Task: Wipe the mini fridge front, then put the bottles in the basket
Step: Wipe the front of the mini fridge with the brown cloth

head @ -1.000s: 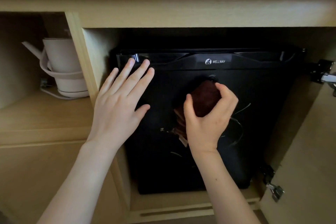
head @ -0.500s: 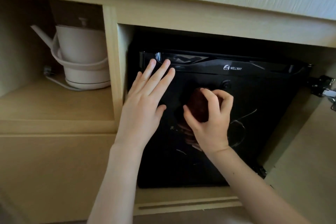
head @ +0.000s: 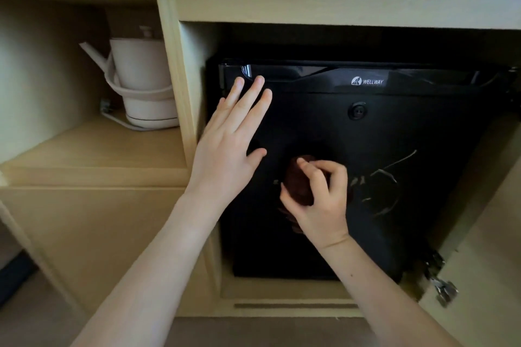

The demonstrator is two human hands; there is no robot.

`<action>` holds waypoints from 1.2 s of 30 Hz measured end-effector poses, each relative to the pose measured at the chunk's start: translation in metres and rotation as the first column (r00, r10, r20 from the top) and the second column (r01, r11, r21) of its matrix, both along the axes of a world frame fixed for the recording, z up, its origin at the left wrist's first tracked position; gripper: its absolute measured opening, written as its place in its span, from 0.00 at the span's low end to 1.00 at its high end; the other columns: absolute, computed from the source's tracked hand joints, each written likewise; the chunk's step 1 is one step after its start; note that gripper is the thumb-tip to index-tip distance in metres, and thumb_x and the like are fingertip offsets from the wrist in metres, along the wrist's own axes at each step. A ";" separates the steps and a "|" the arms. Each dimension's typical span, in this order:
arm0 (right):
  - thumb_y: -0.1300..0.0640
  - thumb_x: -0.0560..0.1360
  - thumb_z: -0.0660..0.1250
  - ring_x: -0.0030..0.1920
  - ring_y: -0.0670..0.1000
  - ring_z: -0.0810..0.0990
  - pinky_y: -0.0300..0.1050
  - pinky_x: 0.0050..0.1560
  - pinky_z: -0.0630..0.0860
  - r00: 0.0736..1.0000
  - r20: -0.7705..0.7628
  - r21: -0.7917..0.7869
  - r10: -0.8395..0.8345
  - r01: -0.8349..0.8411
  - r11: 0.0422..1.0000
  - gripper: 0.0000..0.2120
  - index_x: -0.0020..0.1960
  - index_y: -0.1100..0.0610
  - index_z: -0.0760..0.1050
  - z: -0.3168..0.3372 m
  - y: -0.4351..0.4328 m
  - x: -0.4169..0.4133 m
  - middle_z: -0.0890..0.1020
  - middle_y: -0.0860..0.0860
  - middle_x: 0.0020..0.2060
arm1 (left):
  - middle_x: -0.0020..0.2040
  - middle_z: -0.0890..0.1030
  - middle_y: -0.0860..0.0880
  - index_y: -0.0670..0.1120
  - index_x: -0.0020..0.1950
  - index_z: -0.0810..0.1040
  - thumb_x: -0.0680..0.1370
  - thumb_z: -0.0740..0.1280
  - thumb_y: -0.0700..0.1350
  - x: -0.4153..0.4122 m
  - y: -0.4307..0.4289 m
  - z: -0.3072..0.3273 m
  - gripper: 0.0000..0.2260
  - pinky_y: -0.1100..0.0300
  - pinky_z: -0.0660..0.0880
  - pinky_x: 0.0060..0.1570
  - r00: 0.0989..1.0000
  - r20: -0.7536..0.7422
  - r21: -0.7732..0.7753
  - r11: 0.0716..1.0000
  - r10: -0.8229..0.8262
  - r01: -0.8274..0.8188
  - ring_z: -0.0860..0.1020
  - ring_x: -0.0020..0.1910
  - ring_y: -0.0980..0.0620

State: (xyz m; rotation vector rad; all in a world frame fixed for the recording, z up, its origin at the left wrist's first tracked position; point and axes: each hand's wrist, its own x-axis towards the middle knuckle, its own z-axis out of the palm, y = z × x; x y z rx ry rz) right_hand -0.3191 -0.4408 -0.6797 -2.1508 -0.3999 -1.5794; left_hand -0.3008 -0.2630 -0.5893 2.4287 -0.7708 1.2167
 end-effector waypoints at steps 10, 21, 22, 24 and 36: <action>0.57 0.70 0.77 0.53 0.55 0.75 0.42 0.56 0.75 0.996 0.050 0.091 0.076 -0.081 0.993 0.22 0.60 0.66 0.77 0.028 0.025 0.009 0.75 0.61 0.52 | 0.79 0.62 0.48 0.42 0.78 0.64 0.74 0.74 0.42 -0.008 0.016 -0.016 0.34 0.53 0.52 0.78 0.985 0.113 0.163 0.975 0.131 -0.148 0.57 0.79 0.48; 0.56 0.68 0.77 0.52 0.45 0.69 0.31 0.55 0.69 0.993 0.119 0.359 0.020 -0.062 0.931 0.23 0.58 0.65 0.77 0.053 0.015 0.003 0.71 0.56 0.51 | 0.79 0.62 0.48 0.44 0.78 0.62 0.74 0.73 0.50 -0.008 0.020 -0.032 0.36 0.51 0.45 0.78 0.956 0.200 0.224 0.940 0.213 -0.256 0.58 0.79 0.48; 0.56 0.68 0.77 0.52 0.46 0.70 0.32 0.55 0.70 0.993 0.112 0.339 0.022 -0.060 0.939 0.23 0.58 0.65 0.77 0.054 0.019 0.006 0.72 0.58 0.51 | 0.79 0.61 0.49 0.44 0.78 0.62 0.74 0.73 0.50 -0.007 0.020 -0.032 0.36 0.51 0.45 0.78 0.956 0.203 0.223 0.941 0.210 -0.254 0.58 0.79 0.48; 0.57 0.68 0.77 0.51 0.51 0.73 0.39 0.55 0.73 0.995 0.053 0.180 0.089 -0.097 0.979 0.24 0.60 0.65 0.76 0.036 0.026 0.009 0.72 0.58 0.51 | 0.79 0.61 0.49 0.44 0.78 0.62 0.74 0.73 0.49 -0.007 0.020 -0.033 0.36 0.51 0.45 0.78 0.955 0.208 0.221 0.941 0.210 -0.255 0.58 0.79 0.48; 0.57 0.67 0.78 0.51 0.45 0.70 0.34 0.54 0.72 0.996 0.062 0.327 0.059 -0.076 0.942 0.23 0.58 0.64 0.77 0.035 0.030 0.005 0.70 0.56 0.51 | 0.79 0.61 0.48 0.43 0.78 0.63 0.73 0.74 0.48 -0.008 0.019 -0.032 0.37 0.51 0.47 0.78 0.956 0.207 0.219 0.942 0.210 -0.254 0.58 0.79 0.47</action>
